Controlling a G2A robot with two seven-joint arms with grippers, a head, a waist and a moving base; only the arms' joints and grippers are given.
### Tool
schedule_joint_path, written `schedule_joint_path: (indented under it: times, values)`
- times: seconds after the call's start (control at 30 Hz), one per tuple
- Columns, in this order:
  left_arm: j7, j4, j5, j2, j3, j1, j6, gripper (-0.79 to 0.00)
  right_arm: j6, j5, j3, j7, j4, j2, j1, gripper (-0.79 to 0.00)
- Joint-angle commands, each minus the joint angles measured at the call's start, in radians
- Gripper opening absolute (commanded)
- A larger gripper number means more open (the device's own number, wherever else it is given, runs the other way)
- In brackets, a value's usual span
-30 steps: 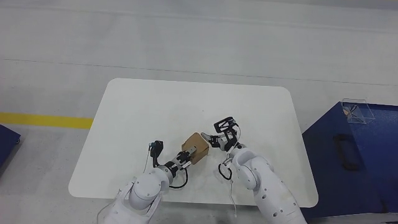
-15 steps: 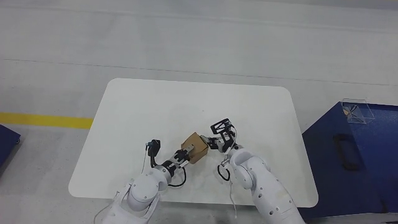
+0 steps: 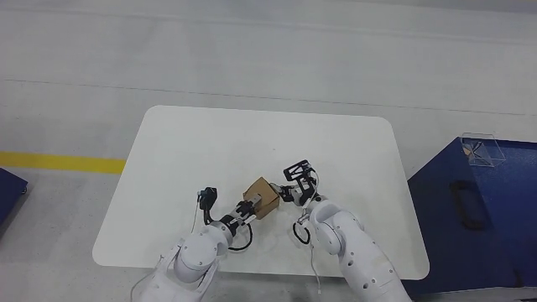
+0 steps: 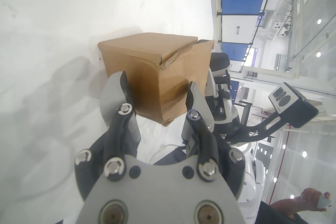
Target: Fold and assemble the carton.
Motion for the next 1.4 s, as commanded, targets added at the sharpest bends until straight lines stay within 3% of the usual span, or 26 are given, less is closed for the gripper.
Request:
schedule_joint_path:
  times: [0.0,0.43,0.67,1.03,1.2,1.37]
  values:
    - [0.000,0.004,0.001,-0.001,0.003,-0.004,0.008,-0.394,0.000,0.000,-0.001,0.002,0.005,0.000,0.003,0.000]
    - [0.007,0.017,0.000,-0.006,0.018,-0.022,0.058,-0.397,0.004,0.007,0.025,-0.008,-0.015,0.003,0.000,0.000]
    - [0.008,0.018,-0.004,-0.007,0.017,-0.023,0.059,-0.394,-0.050,0.016,0.020,-0.008,-0.057,0.006,-0.024,0.000]
    - [0.002,0.017,-0.012,-0.005,0.003,-0.018,0.051,-0.394,-0.017,0.009,-0.017,0.048,0.022,-0.007,0.031,0.000]
    - [0.000,-0.004,-0.010,-0.003,-0.007,-0.005,0.028,-0.379,-0.017,0.014,-0.029,0.061,0.045,-0.011,0.048,0.000]
    - [0.030,-0.061,0.034,0.005,-0.023,0.033,-0.016,-0.299,-0.019,0.023,-0.011,0.046,0.021,-0.009,0.045,0.000]
